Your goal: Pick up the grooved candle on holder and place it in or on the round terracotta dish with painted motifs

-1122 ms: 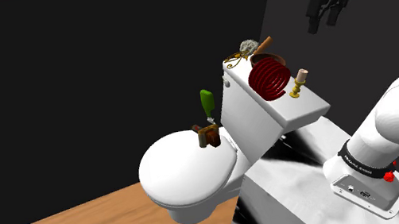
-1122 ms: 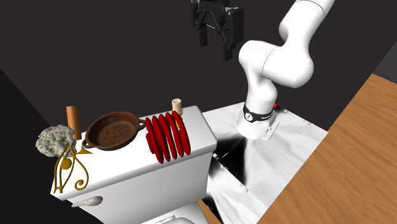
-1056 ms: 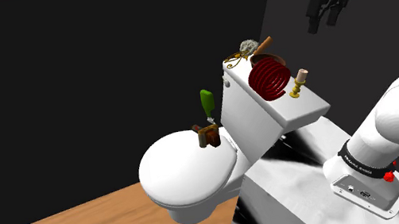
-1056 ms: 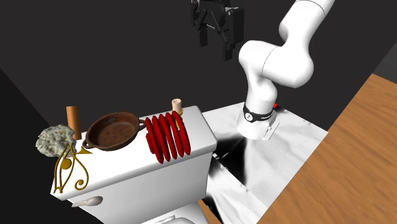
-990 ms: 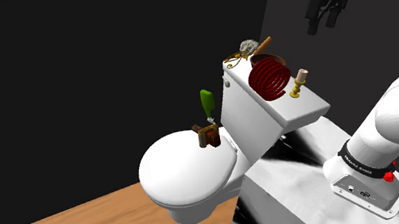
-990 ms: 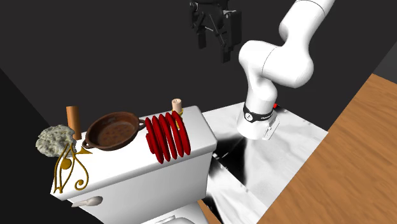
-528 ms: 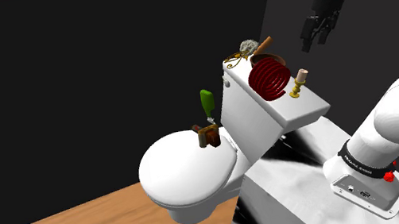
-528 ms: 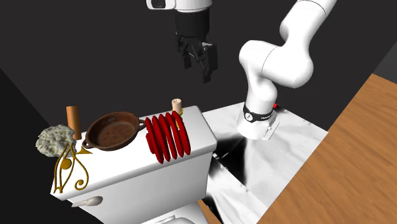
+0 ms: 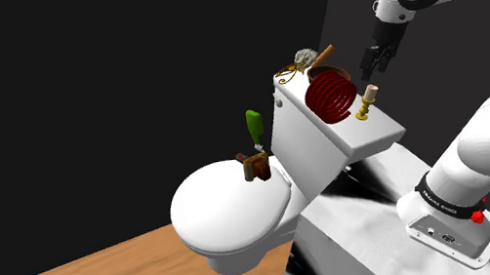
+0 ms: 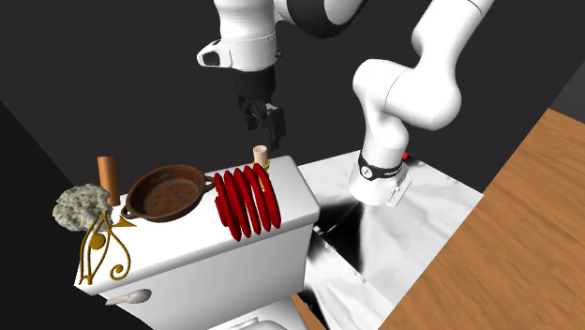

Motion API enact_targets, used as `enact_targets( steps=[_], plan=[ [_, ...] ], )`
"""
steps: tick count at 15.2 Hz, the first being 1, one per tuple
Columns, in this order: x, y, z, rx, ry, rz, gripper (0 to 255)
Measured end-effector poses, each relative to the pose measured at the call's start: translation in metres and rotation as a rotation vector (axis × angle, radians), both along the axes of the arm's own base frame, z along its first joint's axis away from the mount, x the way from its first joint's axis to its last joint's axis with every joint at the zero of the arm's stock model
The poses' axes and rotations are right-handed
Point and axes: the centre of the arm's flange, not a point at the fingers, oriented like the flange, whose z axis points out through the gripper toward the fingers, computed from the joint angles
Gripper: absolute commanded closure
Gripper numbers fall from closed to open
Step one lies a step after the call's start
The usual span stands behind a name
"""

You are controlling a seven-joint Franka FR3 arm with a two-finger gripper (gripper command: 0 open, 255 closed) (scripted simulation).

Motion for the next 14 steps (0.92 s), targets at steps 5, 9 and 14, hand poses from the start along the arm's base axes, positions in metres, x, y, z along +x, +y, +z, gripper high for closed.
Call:
enact_targets(
  steps=[5, 9, 14],
  plan=[
    [0.009, -0.026, -0.048, 0.002, -0.021, 0.015, 0],
    [0.01, -0.026, -0.07, 0.002, -0.022, 0.016, 0],
    [0.009, -0.026, -0.083, 0.002, -0.023, 0.016, 0]
  ],
)
